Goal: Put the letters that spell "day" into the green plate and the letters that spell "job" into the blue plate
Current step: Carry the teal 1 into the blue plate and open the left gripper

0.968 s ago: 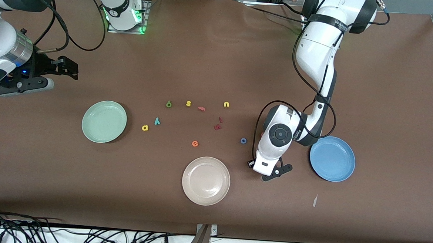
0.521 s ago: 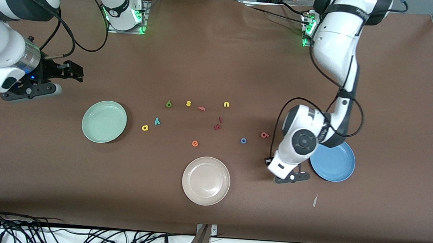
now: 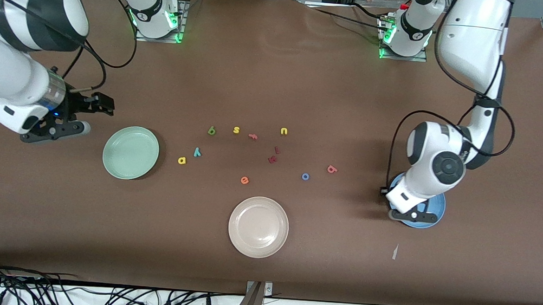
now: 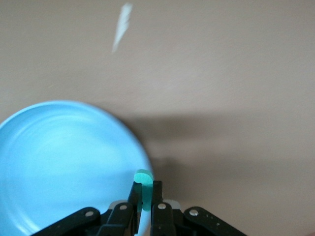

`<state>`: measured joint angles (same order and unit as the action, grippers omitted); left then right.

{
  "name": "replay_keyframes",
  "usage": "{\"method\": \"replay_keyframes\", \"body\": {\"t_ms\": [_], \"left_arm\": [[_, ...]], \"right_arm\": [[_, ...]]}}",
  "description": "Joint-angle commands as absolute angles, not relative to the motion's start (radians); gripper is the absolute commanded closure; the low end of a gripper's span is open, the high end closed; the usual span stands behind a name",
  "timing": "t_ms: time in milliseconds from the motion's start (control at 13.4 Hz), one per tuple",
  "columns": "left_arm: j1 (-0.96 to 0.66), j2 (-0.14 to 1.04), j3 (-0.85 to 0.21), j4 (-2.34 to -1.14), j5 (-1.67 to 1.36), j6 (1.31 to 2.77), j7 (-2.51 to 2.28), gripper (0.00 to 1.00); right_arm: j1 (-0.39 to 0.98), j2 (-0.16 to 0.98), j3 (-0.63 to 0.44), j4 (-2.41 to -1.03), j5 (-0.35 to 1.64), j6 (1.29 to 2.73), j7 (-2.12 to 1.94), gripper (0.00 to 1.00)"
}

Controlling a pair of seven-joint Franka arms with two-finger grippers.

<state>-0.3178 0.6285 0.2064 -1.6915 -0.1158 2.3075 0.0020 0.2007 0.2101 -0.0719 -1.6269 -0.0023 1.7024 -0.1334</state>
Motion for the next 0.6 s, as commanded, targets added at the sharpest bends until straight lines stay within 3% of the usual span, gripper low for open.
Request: {"method": "replay_keyframes", "body": {"t_ms": [0,74,149,298,372,521], "left_arm": [[-0.264,0.555,0.183,-1.813,-0.107,2.35,0.131,0.99],[-0.253,0.555,0.183,-1.822,-0.107,2.358,0.156,0.93],[-0.253,0.561,0.183,-1.822,-0.107,2.358,0.163,0.6],[-0.256,0.566,0.178,-1.822,-0.121,2.35,0.14,0.06],[-0.255,0.566,0.176,-1.822,-0.159,2.342,0.129,0.0],[-0.261,0.566,0.175,-1.816,-0.181,2.342,0.109,0.0]], "right_arm": [[0.198,0.206,-0.049,-1.777,0.015,1.901,-0.094,0.0],[0.198,0.228,-0.04,-1.801,0.015,1.966,-0.075,0.0],[0.198,0.265,-0.028,-1.799,0.014,1.998,-0.054,0.0],[0.202,0.339,-0.02,-1.784,0.014,2.061,-0.019,0.0],[0.209,0.377,-0.018,-1.775,0.014,2.112,-0.008,0.0],[0.225,0.451,-0.018,-1.743,0.015,2.189,-0.003,0.0]]}}
